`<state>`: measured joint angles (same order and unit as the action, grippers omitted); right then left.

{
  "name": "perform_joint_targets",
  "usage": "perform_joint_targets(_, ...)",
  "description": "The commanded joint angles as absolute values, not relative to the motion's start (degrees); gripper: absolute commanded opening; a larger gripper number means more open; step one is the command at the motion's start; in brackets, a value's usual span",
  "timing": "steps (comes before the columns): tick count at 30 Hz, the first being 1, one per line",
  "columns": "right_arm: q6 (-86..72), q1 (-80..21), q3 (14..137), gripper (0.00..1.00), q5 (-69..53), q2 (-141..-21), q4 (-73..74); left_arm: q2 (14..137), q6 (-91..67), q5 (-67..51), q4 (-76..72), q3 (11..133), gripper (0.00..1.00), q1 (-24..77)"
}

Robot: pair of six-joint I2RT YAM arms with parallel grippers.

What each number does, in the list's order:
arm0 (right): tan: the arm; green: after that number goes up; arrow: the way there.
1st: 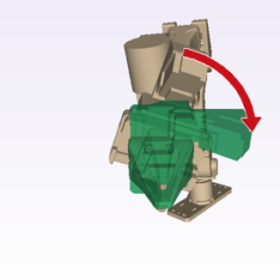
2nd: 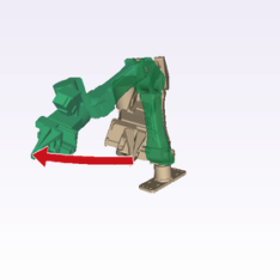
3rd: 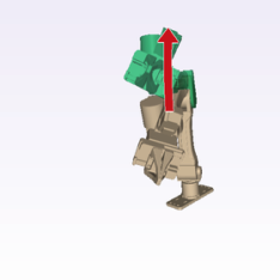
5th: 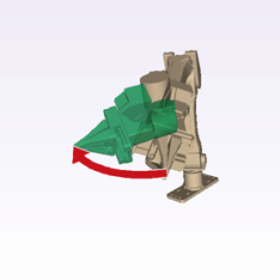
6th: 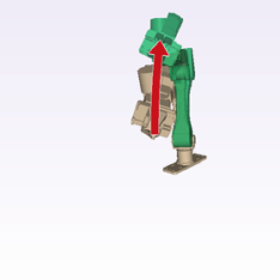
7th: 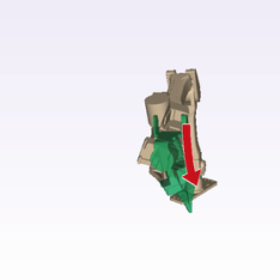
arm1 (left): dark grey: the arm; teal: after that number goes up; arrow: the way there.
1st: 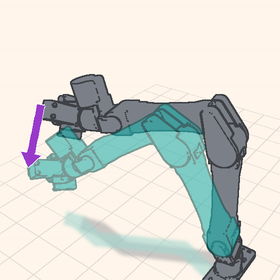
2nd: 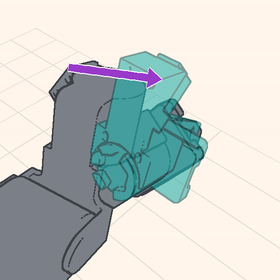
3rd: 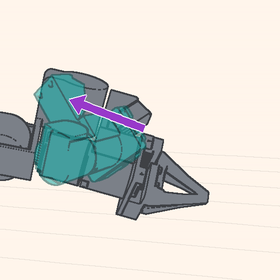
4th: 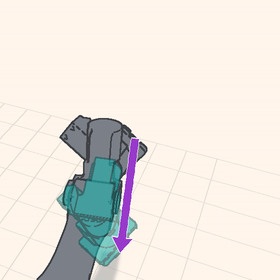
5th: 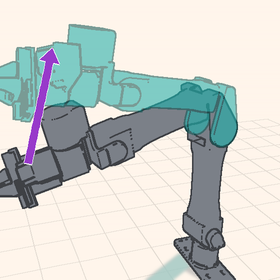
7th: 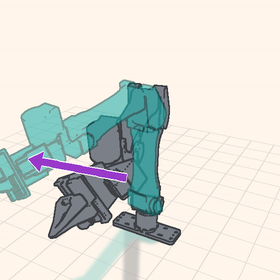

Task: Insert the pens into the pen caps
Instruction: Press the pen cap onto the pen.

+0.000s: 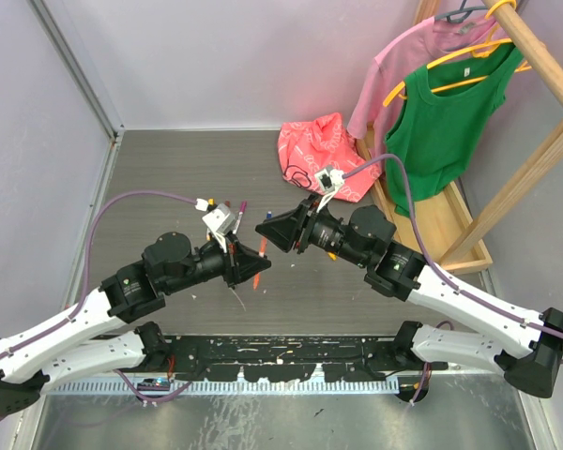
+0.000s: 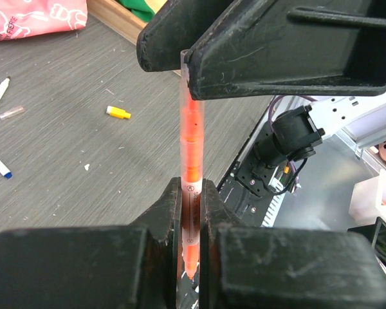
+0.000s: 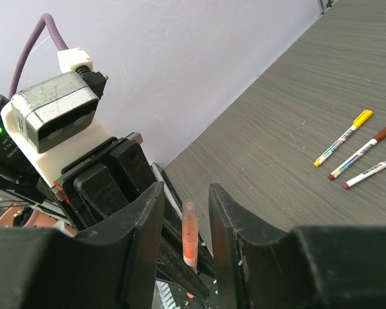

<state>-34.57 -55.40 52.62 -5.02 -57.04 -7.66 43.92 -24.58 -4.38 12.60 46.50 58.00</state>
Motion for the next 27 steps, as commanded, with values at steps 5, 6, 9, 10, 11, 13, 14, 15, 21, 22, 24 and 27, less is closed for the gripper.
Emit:
perform_joint_targets(5,-35.43,-55.55,54.22,0.26,-7.49,-57.8,-9.38,43.84,-23.83,-5.35,8.83,49.32,0.0,57.75)
perform_joint_targets(6,-35.42,-55.56,54.15,0.24,-7.55,-57.78,-9.47,43.81,-23.82,-5.38,8.85,49.49,0.0,57.75)
perform_joint_targets(9,-35.51,-55.57,53.53,0.17,-7.56,-57.82,-9.65,43.86,-24.08,-5.02,8.83,49.79,0.0,57.77)
perform_joint_targets(10,-35.48,-55.55,53.34,0.14,-7.56,-57.82,-9.59,43.92,-24.35,-4.72,8.73,50.02,0.0,57.75)
perform_joint_targets(11,-35.43,-55.56,53.06,0.12,-7.56,-57.79,-9.58,44.01,-24.69,-4.66,8.52,50.25,0.0,57.77)
perform_joint_targets(13,-35.44,-55.52,52.27,0.06,-7.48,-57.65,-9.58,44.52,-25.06,-4.59,8.34,51.2,0.0,57.75)
perform_joint_targets(14,-35.43,-55.55,51.87,0.02,-7.41,-57.55,-9.51,44.9,-25.24,-4.39,8.35,51.77,0.0,57.77)
perform_joint_targets(15,-35.42,-55.55,51.59,0.0,-7.46,-57.48,-9.45,45.17,-25.49,-4.13,8.35,52.38,0.0,57.77)
perform_joint_targets(21,-34.06,-55.83,51.52,0.0,-8.23,-57.34,-7.87,45.42,-28.34,-1.69,4.75,54.66,0.0,57.77)
perform_joint_targets(22,-33.51,-56.0,52.19,0.0,-7.84,-57.64,-6.28,45.46,-28.43,-1.34,4.33,55.25,0.0,57.78)
perform_joint_targets(24,-32.55,-56.14,52.86,0.0,-8.25,-58.24,-4.02,45.5,-28.6,-0.6,3.4,56.3,0.0,57.76)
perform_joint_targets(27,-32.02,-57.26,52.25,0.0,-7.8,-58.37,-2.57,46.01,-28.45,0.1,2.62,58.42,0.0,57.78)
